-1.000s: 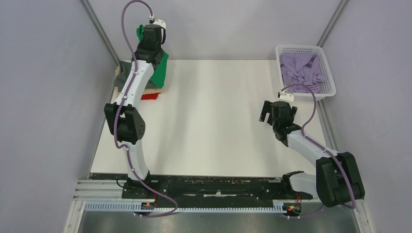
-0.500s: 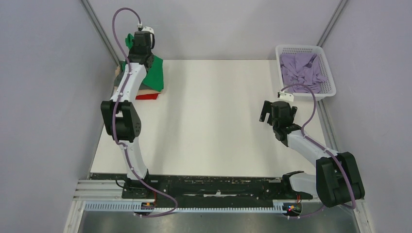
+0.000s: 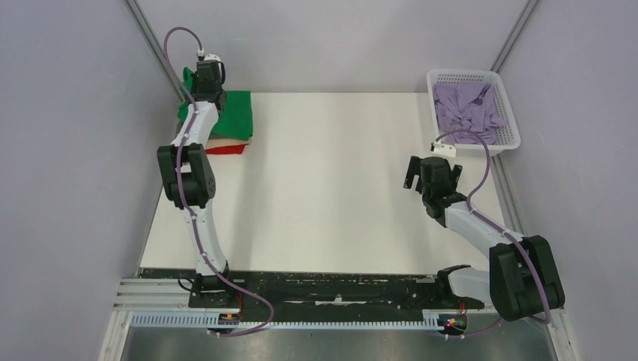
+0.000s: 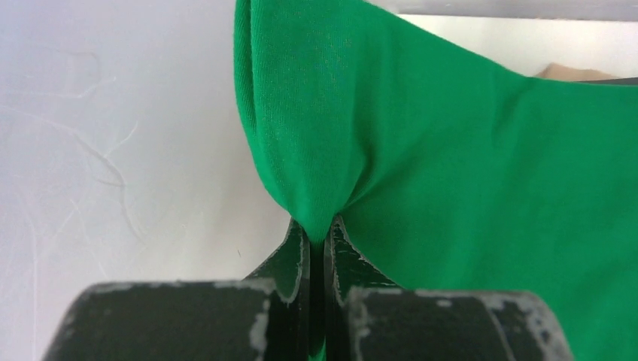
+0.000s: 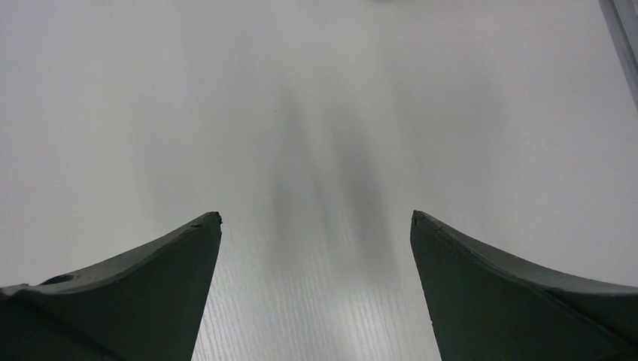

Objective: Fold and stack the t-shirts
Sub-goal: Put the neatly folded tshirt into the corner of the board with the left arm, then reset both arms

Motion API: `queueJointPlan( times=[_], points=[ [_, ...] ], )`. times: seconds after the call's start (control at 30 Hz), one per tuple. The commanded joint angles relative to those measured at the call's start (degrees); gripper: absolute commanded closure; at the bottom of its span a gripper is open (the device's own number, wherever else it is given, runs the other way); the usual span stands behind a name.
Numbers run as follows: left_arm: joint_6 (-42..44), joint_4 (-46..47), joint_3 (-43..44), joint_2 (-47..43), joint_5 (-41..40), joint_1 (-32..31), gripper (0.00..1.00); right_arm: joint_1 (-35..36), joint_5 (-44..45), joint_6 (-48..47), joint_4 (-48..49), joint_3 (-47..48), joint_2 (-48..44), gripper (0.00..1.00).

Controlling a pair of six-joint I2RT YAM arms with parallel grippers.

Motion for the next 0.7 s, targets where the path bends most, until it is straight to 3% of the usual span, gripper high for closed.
queueJointPlan(
  times=[0.0, 0.03, 0.07, 0.13, 0.17, 0.5, 0.67],
  points=[
    [1.04, 5.56, 2.05, 2.37, -2.90, 1.86, 0.90, -0.18, 4.27, -1.34, -0.36, 1.82, -1.04, 0.02],
    [0.82, 5.49, 2.32, 2.91, -3.23, 2.04, 0.76, -0.17, 4.63, -1.51, -0.62, 1.93, -1.07, 0.02],
    [0.52, 5.47, 2.69, 3.31, -3.66, 2.15, 0.51, -0.16, 4.68, -1.64, -0.84, 2.02, -1.03, 0.02],
    [-0.24, 5.47, 2.92, 3.52, -3.69, 2.20, 0.15, -0.15, 4.58, -1.60, -1.11, 2.11, -1.00, 0.02],
    [-0.93, 5.33, 3.08, 3.48, -3.71, 2.24, 0.03, -0.16, 4.37, -1.53, -1.22, 2.24, -1.04, 0.02],
    [-12.42, -2.43, 2.94, -1.28, 0.94, 1.61, 0.00, -0.16, 2.43, -0.25, -1.48, 1.81, -2.88, 0.02],
    [-22.00, -3.31, -2.43, -7.54, 5.96, -0.89, 0.00, -0.19, 1.03, 0.09, -1.22, 0.70, -5.17, 0.02]
  ],
)
